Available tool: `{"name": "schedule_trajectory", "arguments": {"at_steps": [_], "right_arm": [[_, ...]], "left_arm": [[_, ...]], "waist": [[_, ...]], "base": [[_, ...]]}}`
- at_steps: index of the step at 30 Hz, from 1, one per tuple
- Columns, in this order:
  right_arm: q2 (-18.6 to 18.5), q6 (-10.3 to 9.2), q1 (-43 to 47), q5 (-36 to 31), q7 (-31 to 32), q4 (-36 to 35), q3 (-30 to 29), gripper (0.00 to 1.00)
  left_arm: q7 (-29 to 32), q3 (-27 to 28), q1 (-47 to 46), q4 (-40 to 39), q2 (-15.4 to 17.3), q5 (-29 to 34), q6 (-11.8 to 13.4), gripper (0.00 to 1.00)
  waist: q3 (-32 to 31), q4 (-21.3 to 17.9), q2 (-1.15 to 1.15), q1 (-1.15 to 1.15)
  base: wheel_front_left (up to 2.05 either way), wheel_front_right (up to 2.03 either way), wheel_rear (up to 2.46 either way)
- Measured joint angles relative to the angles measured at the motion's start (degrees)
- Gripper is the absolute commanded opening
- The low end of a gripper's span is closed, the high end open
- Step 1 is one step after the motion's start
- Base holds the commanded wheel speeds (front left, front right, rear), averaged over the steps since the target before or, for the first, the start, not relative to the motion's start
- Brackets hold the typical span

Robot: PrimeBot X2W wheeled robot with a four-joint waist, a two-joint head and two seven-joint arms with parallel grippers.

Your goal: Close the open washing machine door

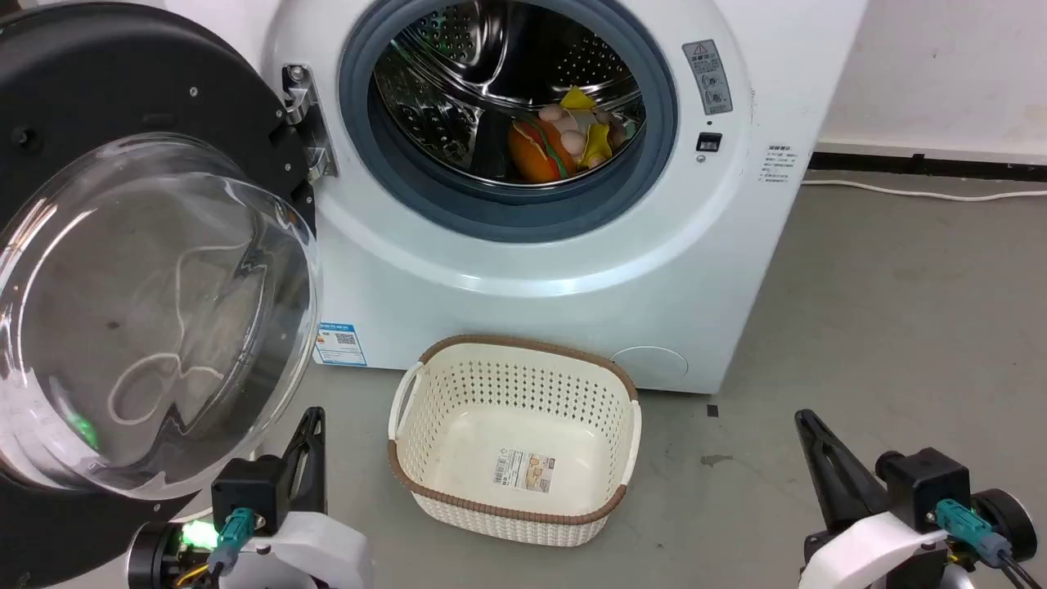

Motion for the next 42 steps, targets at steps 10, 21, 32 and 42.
{"name": "schedule_trajectory", "arguments": {"at_steps": [10,21,32,42], "right_arm": [[0.00,0.00,0.00,0.00,0.00,0.00,0.01,0.00],[0.00,0.00,0.00,0.00,0.00,0.00,0.00,0.00],[0.00,0.00,0.00,0.00,0.00,0.00,0.00,0.00],[0.00,0.00,0.02,0.16,-0.05,0.07,-0.09,1.00]], "left_arm": [[0.00,0.00,0.00,0.00,0.00,0.00,0.00,0.00],[0.00,0.01,0.00,0.00,0.00,0.00,0.00,0.00],[0.00,0.01,0.00,0.00,0.00,0.00,0.00,0.00],[-0.03,-0.21,0.00,0.08,0.00,-0.02,0.00,1.00]], "waist": [[0.00,0.00,0.00,0.00],[0.00,0.00,0.00,0.00],[0.00,0.00,0.00,0.00],[0.01,0.01,0.00,0.00]], "base": [[0.00,0.00,0.00],[0.00,0.00,0.00],[0.00,0.00,0.00],[0.00,0.00,0.00]]}}
